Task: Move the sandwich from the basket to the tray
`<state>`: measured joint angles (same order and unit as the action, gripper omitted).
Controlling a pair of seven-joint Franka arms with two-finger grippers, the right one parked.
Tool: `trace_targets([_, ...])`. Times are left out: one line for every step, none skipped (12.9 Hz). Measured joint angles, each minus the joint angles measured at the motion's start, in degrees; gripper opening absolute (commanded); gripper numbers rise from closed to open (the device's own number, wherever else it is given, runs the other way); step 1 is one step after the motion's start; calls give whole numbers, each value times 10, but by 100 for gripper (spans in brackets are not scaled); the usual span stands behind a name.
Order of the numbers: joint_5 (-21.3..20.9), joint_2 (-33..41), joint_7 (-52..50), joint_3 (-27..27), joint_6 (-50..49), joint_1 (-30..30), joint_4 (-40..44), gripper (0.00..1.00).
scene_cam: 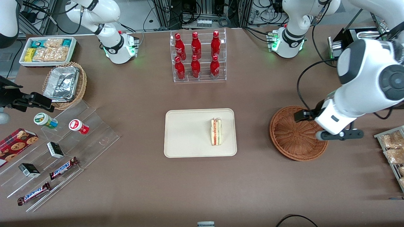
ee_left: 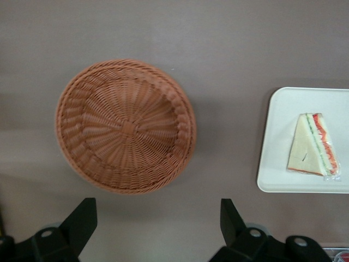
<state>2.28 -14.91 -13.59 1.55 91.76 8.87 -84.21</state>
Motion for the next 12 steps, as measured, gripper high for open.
trace_targets([-8, 7, 0, -2, -5, -5, 0, 100])
trace_targets([-17, 15, 0, -5, -12, -8, 0, 100])
trace_targets([-22, 25, 0, -12, -22, -9, 0, 100])
trace_targets([-24, 36, 0, -18, -29, -9, 0, 100])
trace_targets([-25, 48, 0, -22, -40, -9, 0, 100])
trace_targets([-25, 60, 0, -23, -53, -9, 0, 100])
trace_targets([-26, 73, 0, -23, -60, -9, 0, 100])
trace_targets([-27, 85, 0, -23, -62, -9, 1, 100])
trace_targets([-27, 96, -1, -25, -62, -9, 1, 100])
trace_targets([-27, 103, -1, -28, -63, -9, 2, 100])
trace_targets([-27, 108, -1, -35, -65, -9, 3, 100])
trace_targets([-27, 109, -1, -42, -68, -10, 3, 100])
